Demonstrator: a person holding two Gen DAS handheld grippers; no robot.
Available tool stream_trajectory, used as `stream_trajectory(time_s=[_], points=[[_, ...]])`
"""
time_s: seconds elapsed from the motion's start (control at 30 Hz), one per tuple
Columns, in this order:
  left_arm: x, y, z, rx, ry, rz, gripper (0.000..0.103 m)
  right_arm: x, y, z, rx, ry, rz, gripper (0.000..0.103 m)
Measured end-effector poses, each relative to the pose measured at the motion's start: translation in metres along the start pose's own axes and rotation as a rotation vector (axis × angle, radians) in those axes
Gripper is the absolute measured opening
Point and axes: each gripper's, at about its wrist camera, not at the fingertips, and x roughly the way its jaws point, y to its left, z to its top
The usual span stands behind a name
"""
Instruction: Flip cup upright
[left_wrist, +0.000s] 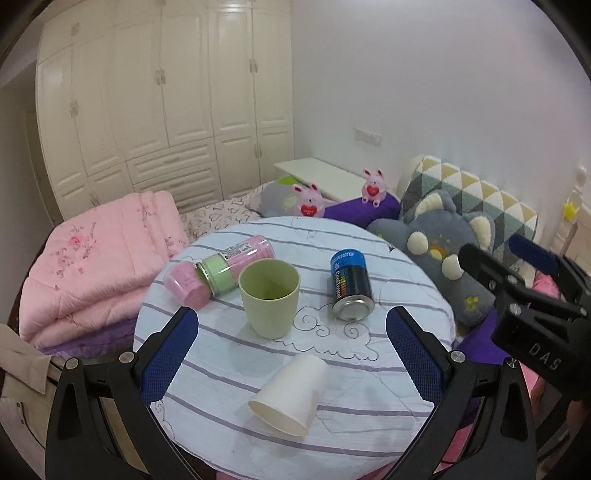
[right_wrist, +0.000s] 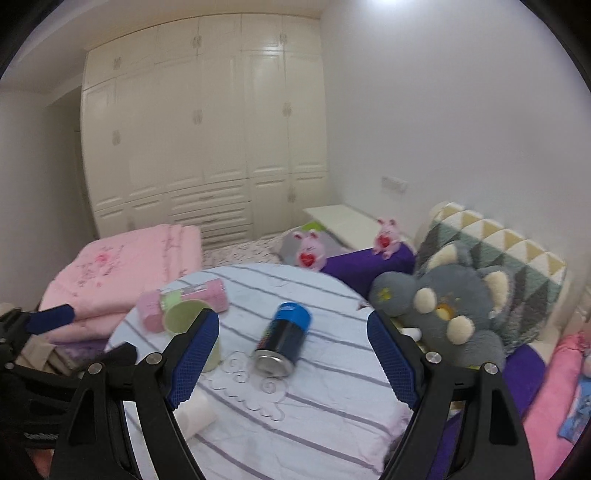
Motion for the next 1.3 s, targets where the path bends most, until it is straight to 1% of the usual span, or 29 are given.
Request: stream_trajectory(time_s=[0.13,0.23,0.37,0.47,0.6,0.93,1.3], points=[[-0.013,-0.004,-0.002,0.0,-0.045,-0.001,0.103,-0.009,-0.003,-0.006,0.009,-0.003,-0.006,0.084],[-0.023,-0.008,-0.004,0.014,-0.088,0.002,0.103,-0.017,-0.002,-0.011,0.013,-0.024,-0.018,0.084],[-0.029,-0.012,-0.006,0.019,-0.108,0.004,0.103,-0.026,-0.002,-0.013,0.018,-0.057,-0.033,0.084],[-0.027,-0.014,-0.007,0.019,-0.085,0.007,0.103,-0.027,-0.001,-0.013,0.014,-0.05,-0.037,0.084],[-0.025,-0.013,-0.011,0.004,-0.055,0.005,0.103,-0.023,-0.001,-0.017,0.016,-0.012,-0.031,0.084],[-0.025,-0.012,-0.023,-0.001,-0.022,0.008,0.103,-0.016,0.003,-0.03,0.007,0.058,-0.019,0.084],[-0.028,-0.005,-0.024,-0.012,-0.042,-0.002,0.103,-0.018,0.01,-0.03,-0.003,0.055,-0.009,0.084]])
